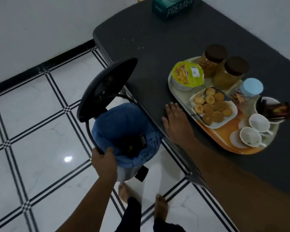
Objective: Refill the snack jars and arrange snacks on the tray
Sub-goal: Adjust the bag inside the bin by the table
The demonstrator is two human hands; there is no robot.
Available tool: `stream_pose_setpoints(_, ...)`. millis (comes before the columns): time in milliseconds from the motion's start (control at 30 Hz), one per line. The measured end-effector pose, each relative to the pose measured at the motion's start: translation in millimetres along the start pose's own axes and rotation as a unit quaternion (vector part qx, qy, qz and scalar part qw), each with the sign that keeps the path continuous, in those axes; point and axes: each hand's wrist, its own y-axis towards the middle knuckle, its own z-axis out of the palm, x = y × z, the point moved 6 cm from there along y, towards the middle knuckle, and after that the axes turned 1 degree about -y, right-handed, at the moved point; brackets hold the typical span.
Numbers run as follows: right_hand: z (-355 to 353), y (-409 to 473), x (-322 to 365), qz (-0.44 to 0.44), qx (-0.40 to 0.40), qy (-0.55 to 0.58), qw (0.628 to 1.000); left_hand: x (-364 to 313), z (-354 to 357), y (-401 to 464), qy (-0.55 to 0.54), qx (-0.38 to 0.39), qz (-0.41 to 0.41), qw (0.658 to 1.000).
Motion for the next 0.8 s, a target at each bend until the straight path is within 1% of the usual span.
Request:
stream_pose_setpoints(67, 11, -7, 4, 0.010, -0.001, -0.008, 1.000, 4, -1, -2, -0.001, 0.001, -0.008, 1.000)
stream_pose_setpoints(133, 26, -15, 21, -0.002, 0.015, -0.028, 0.999, 10, -5, -4, 0.009, -0.005, -0.012, 1.000)
stream_pose_setpoints(233, 42, -18, 57, -0.052, 0.037, -0.041, 0.997, 8, -8, -4, 0.005, -0.005, -0.014, 1.000)
stream_pose_setpoints(333, 57, -17, 99, -0.126, 0.091, -0.012, 0.988, 2, -11, 5, 0.017, -0.011, -0.011, 1.000)
stream_pose_setpoints(400, 65, -13, 123, -0.159, 0.124, -0.022, 0.979, -3, -16, 16, 0.022, -0.013, -0.009, 1.000)
stream_pose_setpoints(500, 60, 3, 146, -0.157, 0.122, -0.040, 0.979, -14, -22, 34, 0.024, -0.014, -0.005, 1.000)
stream_pose_setpoints(700, 26, 56, 172, -0.135, 0.112, -0.043, 0.984, -48, -33, 77, 0.032, -0.023, -0.019, 0.999)
stream_pose_setpoints(800, 8, 86, 183, -0.131, 0.091, -0.059, 0.985, -70, -35, 102, 0.024, -0.017, -0.013, 0.999)
